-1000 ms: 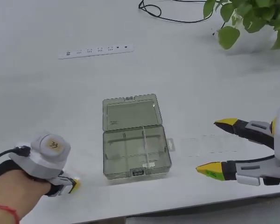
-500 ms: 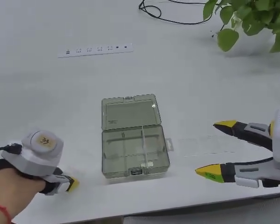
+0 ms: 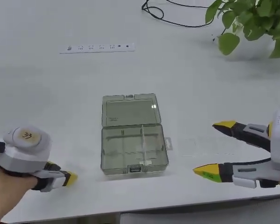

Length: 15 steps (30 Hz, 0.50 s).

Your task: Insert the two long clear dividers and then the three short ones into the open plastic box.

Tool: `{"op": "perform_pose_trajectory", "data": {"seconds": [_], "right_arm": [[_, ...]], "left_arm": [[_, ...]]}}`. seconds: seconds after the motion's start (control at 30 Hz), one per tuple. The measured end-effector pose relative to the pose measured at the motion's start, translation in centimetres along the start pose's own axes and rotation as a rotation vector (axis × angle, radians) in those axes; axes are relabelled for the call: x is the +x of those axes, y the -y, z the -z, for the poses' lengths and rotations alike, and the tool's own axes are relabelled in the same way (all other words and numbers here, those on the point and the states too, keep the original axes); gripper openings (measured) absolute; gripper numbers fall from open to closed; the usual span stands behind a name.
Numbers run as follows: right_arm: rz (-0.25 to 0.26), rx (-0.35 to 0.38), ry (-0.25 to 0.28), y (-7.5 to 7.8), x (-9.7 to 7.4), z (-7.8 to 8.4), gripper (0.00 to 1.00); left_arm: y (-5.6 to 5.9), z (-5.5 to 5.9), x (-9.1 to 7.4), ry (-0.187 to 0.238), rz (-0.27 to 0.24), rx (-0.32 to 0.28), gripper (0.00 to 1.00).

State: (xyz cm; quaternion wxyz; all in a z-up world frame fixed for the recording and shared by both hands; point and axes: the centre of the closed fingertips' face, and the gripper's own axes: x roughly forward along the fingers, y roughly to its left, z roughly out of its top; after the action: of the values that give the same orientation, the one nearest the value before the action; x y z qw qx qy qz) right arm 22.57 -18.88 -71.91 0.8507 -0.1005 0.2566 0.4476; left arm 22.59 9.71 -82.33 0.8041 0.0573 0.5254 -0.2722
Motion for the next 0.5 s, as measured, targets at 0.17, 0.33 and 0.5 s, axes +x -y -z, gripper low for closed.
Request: {"op": "perform_pose_trajectory", "data": {"seconds": [0.17, 0.33, 0.5], "right_arm": [[-0.002, -0.002, -0.011, -0.4, 0.2, -0.4, 0.76], [-0.005, -0.001, -0.007, -0.9, 0.5, -1.0, 0.76], [-0.013, 0.018, 0.001, -1.4, 0.9, -2.0, 0.76]], "left_arm": [[0.5, -1.3, -0.9, 0.086, 0.033, -0.043, 0.3], [1.3, -3.1, -2.1, 0.185, 0.075, -0.082, 0.3], [2.5, -4.8, -3.1, 0.272, 0.141, -0.127, 0.3]]}}
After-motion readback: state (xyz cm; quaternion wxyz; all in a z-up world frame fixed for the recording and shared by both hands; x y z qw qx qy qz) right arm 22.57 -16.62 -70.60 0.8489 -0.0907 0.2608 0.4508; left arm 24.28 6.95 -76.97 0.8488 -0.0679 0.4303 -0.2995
